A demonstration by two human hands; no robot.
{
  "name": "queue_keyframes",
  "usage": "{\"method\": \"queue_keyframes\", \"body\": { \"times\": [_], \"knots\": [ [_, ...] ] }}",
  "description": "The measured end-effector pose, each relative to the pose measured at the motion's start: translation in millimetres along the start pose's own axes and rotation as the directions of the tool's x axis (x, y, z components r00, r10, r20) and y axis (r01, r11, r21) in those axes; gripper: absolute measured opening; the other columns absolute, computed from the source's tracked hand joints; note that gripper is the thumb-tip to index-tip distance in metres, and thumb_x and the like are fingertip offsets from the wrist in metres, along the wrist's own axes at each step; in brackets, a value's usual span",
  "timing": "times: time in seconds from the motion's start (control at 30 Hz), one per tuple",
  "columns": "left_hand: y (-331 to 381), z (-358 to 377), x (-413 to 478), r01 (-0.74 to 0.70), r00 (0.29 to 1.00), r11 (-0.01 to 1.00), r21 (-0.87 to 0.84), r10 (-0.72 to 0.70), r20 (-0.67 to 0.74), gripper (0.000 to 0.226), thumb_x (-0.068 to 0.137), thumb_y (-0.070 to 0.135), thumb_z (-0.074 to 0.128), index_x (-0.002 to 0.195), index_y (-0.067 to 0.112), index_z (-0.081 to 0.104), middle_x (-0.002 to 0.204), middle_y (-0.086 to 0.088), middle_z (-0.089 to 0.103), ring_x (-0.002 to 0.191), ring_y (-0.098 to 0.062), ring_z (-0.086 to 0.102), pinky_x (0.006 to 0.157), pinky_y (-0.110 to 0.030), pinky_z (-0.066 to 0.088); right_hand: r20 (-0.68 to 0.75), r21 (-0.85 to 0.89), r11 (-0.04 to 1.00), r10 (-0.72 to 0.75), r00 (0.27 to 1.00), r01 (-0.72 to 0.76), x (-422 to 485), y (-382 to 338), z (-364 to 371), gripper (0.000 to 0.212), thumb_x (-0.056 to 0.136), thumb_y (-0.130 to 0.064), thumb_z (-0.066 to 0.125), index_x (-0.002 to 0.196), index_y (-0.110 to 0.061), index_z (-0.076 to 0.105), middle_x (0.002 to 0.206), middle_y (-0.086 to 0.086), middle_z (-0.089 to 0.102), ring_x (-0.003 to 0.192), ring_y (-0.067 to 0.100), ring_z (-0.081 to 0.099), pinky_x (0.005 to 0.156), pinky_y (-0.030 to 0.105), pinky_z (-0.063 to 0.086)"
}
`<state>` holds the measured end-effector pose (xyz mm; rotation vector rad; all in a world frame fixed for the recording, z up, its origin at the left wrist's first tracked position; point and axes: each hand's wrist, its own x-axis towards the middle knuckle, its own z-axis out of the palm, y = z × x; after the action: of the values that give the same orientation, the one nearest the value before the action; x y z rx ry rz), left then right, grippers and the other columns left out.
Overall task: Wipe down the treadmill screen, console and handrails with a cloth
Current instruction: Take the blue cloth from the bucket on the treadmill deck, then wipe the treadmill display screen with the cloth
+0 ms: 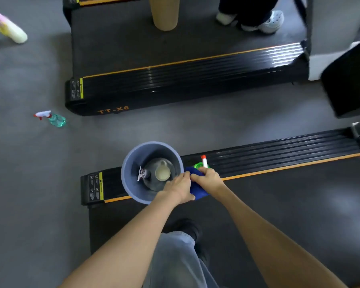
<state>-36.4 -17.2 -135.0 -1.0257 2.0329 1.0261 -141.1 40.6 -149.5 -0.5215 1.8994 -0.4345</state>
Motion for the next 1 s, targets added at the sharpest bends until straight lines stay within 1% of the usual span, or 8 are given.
{"method": "queue_keyframes", "body": {
  "times": [0.1,0.27,0.37,0.5,0.6,0.73,0.87,1.0],
  "knots": [
    [55.6,-28.5,-35.0,-0.043,0.999,0.999,0.021,0.043,0.006,0.069,0.084,0.031,0.066,0.138,0.007,0.030,0.138,-0.008,0.042,0.128,-0.026,0.043,0.103,-0.040,0.038,-0.095,0.159,0.987,-0.004,0.995,0.019,-53.1,-5.2,-47.9,0.021,0.083,-0.023,0.065,0.075,-0.014,0.048,0.075,0.001,0.055,0.070,0.016,0.053,0.063,0.026,0.044],
    [159.5,-64.8,-105.6,-0.140,0.985,0.980,0.141,0.124,0.119,0.072,0.078,0.039,0.070,0.134,0.008,0.035,0.135,-0.009,0.048,0.123,-0.028,0.049,0.098,-0.038,0.043,-0.153,0.295,0.955,0.014,0.988,0.032,-165.7,-6.5,-137.7,0.028,0.087,-0.028,0.065,0.113,-0.022,0.058,0.095,-0.008,0.056,0.091,0.011,0.054,0.068,0.014,0.045],
    [228.8,-78.0,-150.9,-0.199,0.958,0.977,0.077,0.177,0.224,0.071,0.081,0.043,0.066,0.136,0.009,0.036,0.134,-0.009,0.048,0.120,-0.027,0.051,0.094,-0.036,0.045,-0.183,0.351,0.936,0.077,0.980,-0.008,-232.7,2.0,-197.1,0.029,0.087,-0.035,0.064,0.111,-0.019,0.062,0.105,-0.002,0.063,0.099,0.015,0.058,0.085,0.029,0.050],
    [328.0,-87.1,-203.8,-0.329,0.901,0.924,-0.197,0.369,0.227,0.043,0.089,0.032,0.060,0.128,0.017,0.049,0.123,-0.002,0.058,0.115,-0.023,0.055,0.097,-0.037,0.047,-0.308,0.413,0.909,0.073,0.949,0.064,-319.6,10.4,-283.2,0.013,0.085,-0.035,0.066,0.093,-0.025,0.064,0.104,0.003,0.067,0.100,0.020,0.062,0.091,0.036,0.051],
    [405.7,-91.9,-241.9,-0.410,0.861,0.882,-0.234,0.458,0.219,0.037,0.090,0.033,0.059,0.123,0.019,0.053,0.119,-0.005,0.063,0.109,-0.022,0.060,0.095,-0.042,0.051,-0.436,0.488,0.859,0.090,0.896,0.151,-387.8,19.1,-343.0,0.008,0.087,-0.031,0.064,0.093,-0.025,0.067,0.103,0.004,0.069,0.098,0.021,0.063,0.085,0.034,0.053],
    [509.9,-104.5,-290.6,-0.535,0.790,0.819,-0.207,0.572,0.221,0.036,0.093,0.035,0.053,0.123,0.018,0.051,0.117,-0.006,0.063,0.106,-0.024,0.061,0.093,-0.043,0.051,-0.575,0.563,0.774,0.115,0.810,0.290,-473.0,28.4,-408.9,0.012,0.092,-0.028,0.057,0.098,-0.022,0.065,0.089,-0.005,0.068,0.077,0.009,0.063,0.055,0.014,0.048],
    [606.2,-114.6,-339.5,-0.648,0.716,0.749,-0.140,0.661,0.223,0.034,0.093,0.029,0.051,0.123,0.012,0.051,0.114,-0.010,0.062,0.106,-0.027,0.061,0.089,-0.040,0.052,-0.710,0.534,0.741,0.132,0.692,0.407,-542.1,38.0,-470.3,0.019,0.090,-0.029,0.060,0.102,-0.014,0.062,0.101,0.012,0.068,0.083,0.019,0.062,0.068,0.027,0.050],
    [690.8,-126.4,-395.2,-0.781,0.600,0.624,-0.030,0.762,0.243,0.031,0.094,0.028,0.052,0.117,0.010,0.059,0.105,-0.008,0.062,0.095,-0.022,0.057,0.083,-0.035,0.045,-0.816,0.452,0.766,0.147,0.559,0.457,-608.1,42.8,-531.0,0.015,0.087,-0.029,0.065,0.093,-0.016,0.061,0.093,0.008,0.065,0.081,0.019,0.059,0.068,0.028,0.046]
  ]
}}
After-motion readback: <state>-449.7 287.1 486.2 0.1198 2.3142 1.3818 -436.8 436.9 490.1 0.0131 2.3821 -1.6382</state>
